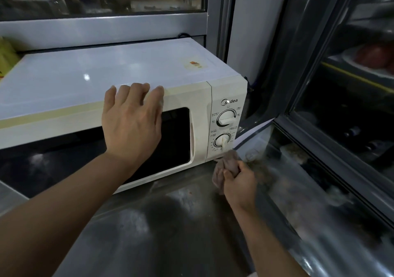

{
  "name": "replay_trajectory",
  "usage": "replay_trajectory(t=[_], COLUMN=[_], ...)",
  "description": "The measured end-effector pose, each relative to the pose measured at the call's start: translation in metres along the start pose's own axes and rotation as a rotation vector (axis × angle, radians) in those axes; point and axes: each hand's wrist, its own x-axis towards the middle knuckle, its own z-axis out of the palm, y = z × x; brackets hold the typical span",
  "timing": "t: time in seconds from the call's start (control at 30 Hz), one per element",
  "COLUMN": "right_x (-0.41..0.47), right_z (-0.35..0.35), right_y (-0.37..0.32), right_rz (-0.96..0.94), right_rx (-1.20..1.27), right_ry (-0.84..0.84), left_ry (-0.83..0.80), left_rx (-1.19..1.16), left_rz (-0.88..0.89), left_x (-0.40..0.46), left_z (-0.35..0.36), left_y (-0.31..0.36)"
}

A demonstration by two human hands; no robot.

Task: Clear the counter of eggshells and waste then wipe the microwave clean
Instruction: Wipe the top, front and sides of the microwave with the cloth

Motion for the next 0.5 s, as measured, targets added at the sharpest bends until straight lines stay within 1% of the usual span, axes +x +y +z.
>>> replay_trajectory(t=[0.1,0.13,0.2,0.23,0.27,0.3,0.37,0.43,0.5], right_x=[0.015,0.023,0.036,0.041,0.043,0.044,0.038,0.023,0.007], right_z=[-0.03,-0.035,-0.034,-0.029,-0.022,-0.015,0.0,0.014,0.025], right_y=[0.005,0.007,0.015,0.022,0.029,0.038,0.044,0.044,0.041], right_rz=[-0.135,-0.189,-0.239,-0.239,-0.232,-0.224,-0.248,-0.303,-0.39], right_rx=[-0.202,-0.245,-0.262,-0.326,-0.446,-0.562,-0.649,-0.627,-0.626], right_ry=[0.109,0.099,-0.025,-0.14,-0.231,-0.288,-0.289,-0.27,-0.323], left_ry=[-0.029,-0.033,-0.039,-0.038,-0.034,-0.028,-0.023,-0.021,-0.014], left_rx=[-0.008,-0.008,-0.002,-0.001,-0.003,-0.004,0.001,0.01,0.009], left_rz=[-0.014,-0.019,-0.032,-0.039,-0.046,-0.051,-0.05,-0.051,-0.057], left_x=[0.0,0.0,0.0,-0.001,-0.001,0.0,0.0,-0.001,-0.001], left_z=[-0.004,-0.004,-0.004,-0.004,-0.003,-0.003,-0.002,-0.001,-0.001], left_y=[0.002,0.002,0.004,0.004,0.004,0.004,0.005,0.005,0.005])
